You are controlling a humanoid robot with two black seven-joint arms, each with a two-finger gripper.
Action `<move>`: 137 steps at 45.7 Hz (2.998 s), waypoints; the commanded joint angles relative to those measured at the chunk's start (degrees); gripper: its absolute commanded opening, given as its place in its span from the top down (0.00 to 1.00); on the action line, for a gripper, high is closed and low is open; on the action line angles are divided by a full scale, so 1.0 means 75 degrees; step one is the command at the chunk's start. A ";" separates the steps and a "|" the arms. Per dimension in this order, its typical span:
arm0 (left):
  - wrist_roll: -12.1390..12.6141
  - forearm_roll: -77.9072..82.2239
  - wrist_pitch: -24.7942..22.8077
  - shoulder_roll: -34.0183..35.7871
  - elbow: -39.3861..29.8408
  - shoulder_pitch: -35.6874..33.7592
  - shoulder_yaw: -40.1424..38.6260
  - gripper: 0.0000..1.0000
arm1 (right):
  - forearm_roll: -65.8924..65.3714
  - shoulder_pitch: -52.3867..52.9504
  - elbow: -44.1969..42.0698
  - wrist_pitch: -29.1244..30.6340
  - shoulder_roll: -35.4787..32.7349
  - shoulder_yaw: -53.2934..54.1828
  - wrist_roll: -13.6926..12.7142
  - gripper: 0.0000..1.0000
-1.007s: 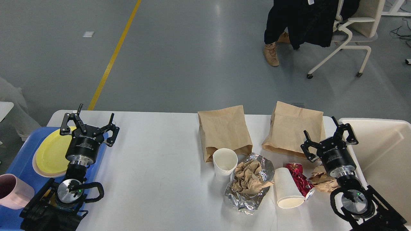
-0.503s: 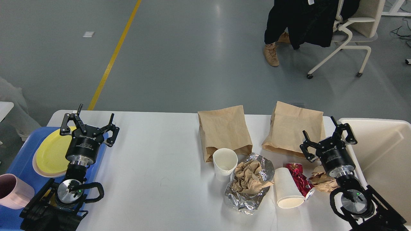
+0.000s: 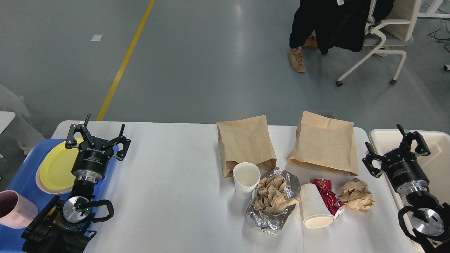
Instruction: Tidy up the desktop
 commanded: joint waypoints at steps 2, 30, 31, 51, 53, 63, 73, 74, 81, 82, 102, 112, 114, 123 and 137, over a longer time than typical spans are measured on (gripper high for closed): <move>0.0002 0.0002 0.0000 0.0000 -0.0004 0.0000 0.0003 0.04 | 0.0010 -0.0171 -0.0052 0.0399 0.0082 -0.0055 -0.0058 0.00; 0.0002 0.0002 0.0000 0.0000 -0.0004 0.0000 -0.0009 0.04 | -0.0002 -0.0312 0.0029 0.0576 0.0586 -0.0758 -0.0070 0.00; 0.0002 0.0002 0.0000 0.0000 -0.0004 0.0000 -0.0009 0.04 | -0.0002 -0.0300 0.0029 0.0587 0.0586 -0.0770 -0.0070 0.00; 0.0002 0.0002 0.0000 0.0000 -0.0004 0.0000 0.0003 0.04 | 0.0829 0.0601 0.0006 0.0563 -0.1323 -0.2689 -0.0011 0.00; 0.0002 0.0002 0.0000 0.0000 -0.0004 0.0000 0.0003 0.04 | 0.0959 0.1010 0.0018 0.0646 -0.1650 -0.3496 -0.0023 0.00; 0.0002 0.0002 0.0000 0.0000 -0.0004 0.0000 0.0003 0.04 | 0.0982 0.4442 0.0287 0.1594 -0.3737 -0.9389 -0.0011 0.00; 0.0002 0.0002 0.0000 0.0000 -0.0004 0.0000 0.0003 0.04 | 0.0982 0.9422 0.0451 0.1829 -0.3260 -1.6068 -0.0023 0.00; 0.0002 0.0002 0.0000 0.0000 -0.0004 0.0000 0.0003 0.04 | 0.1006 0.9844 0.0521 0.1876 -0.3049 -1.6666 -0.0023 0.00; 0.0002 0.0002 0.0000 0.0000 -0.0004 0.0000 0.0003 0.04 | 0.1111 1.2143 0.0756 0.2718 -0.1362 -1.9786 -0.0023 0.00; 0.0002 0.0002 0.0000 0.0000 -0.0004 0.0000 0.0003 0.04 | 0.1111 1.2343 0.0768 0.2871 -0.1092 -2.0079 -0.0023 0.00; 0.0002 0.0002 0.0000 0.0000 -0.0004 0.0000 -0.0009 0.04 | 0.0959 1.7276 0.5394 0.3482 0.0586 -2.0903 -0.2400 0.00; 0.0002 0.0002 0.0000 0.0000 0.0008 -0.0012 -0.0009 0.04 | 0.0549 1.8685 0.7447 0.3154 0.0211 -1.9930 -0.3398 0.00; -0.0010 0.0002 0.0000 0.0000 0.0008 0.0000 -0.0009 0.04 | 0.0525 1.8673 0.7447 0.3061 0.0164 -1.9883 -0.3375 0.00; 0.0002 0.0002 0.0000 0.0000 -0.0004 0.0000 -0.0009 0.04 | 0.0549 1.8357 0.7366 0.2591 0.0152 -1.9848 -0.3210 0.00; 0.0002 0.0002 0.0000 0.0000 -0.0004 -0.0012 -0.0009 0.04 | 0.0502 1.7877 0.7283 0.2264 0.0117 -1.9930 -0.3222 0.00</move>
